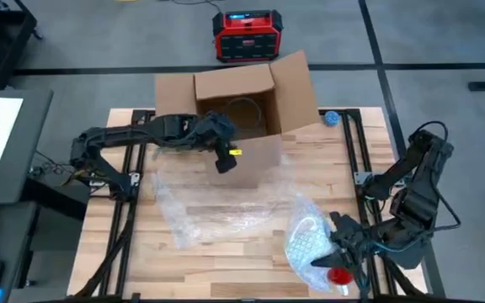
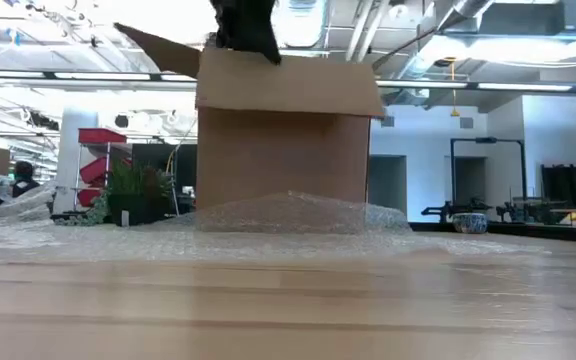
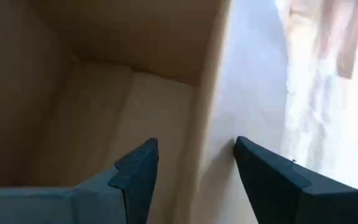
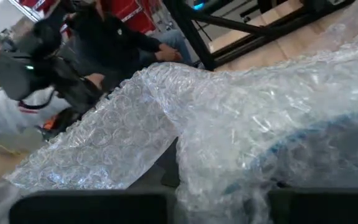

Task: Wrap mug
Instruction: Put the green patterned mug into the cardboard box

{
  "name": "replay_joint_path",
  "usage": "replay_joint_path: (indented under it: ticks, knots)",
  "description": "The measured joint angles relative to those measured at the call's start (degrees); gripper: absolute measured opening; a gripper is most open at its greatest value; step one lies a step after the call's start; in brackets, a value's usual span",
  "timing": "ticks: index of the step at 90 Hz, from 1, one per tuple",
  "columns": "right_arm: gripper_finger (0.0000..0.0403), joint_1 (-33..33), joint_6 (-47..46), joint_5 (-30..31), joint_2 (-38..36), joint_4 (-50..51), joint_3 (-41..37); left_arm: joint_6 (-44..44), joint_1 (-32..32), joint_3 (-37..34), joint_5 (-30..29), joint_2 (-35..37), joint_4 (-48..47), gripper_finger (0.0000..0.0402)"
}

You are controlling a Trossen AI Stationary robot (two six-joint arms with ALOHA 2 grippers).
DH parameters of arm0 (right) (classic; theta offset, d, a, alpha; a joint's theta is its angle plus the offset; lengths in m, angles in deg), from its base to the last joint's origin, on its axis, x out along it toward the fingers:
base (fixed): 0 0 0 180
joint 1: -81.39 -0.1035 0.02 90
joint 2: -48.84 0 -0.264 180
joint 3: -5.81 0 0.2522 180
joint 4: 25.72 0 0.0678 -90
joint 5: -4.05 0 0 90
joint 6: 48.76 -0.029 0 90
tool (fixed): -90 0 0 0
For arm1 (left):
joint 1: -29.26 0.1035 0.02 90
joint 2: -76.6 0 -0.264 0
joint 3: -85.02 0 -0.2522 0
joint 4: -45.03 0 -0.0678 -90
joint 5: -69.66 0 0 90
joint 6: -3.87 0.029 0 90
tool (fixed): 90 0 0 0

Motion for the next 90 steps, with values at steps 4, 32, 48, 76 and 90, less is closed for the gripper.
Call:
replay_joint_path:
  ticks: [4,32,48,76,90]
  knots:
    - [0.0030,0.0,0.0,0.0,0.0,-0.4,0.0,-0.4,0.0,-0.7,0.1,-0.1,-0.5,0.0180]
    - [0.0030,2.8,1.0,11.6,0.0,-3.6,4.9,2.6,-6.0,-0.8,5.1,-0.1,-0.4,0.0013]
    - [0.0030,10.2,7.3,15.2,0.9,-2.9,14.1,4.7,-13.9,-0.8,6.5,-0.1,1.4,0.0012]
    - [0.0030,25.2,-3.0,-0.4,7.5,19.6,23.4,2.7,-20.2,-0.2,6.4,-0.1,6.0,0.0018]
    - [0.0030,28.7,-9.0,-8.2,9.6,29.1,24.7,3.3,-20.5,0.7,6.3,0.3,5.3,0.0042]
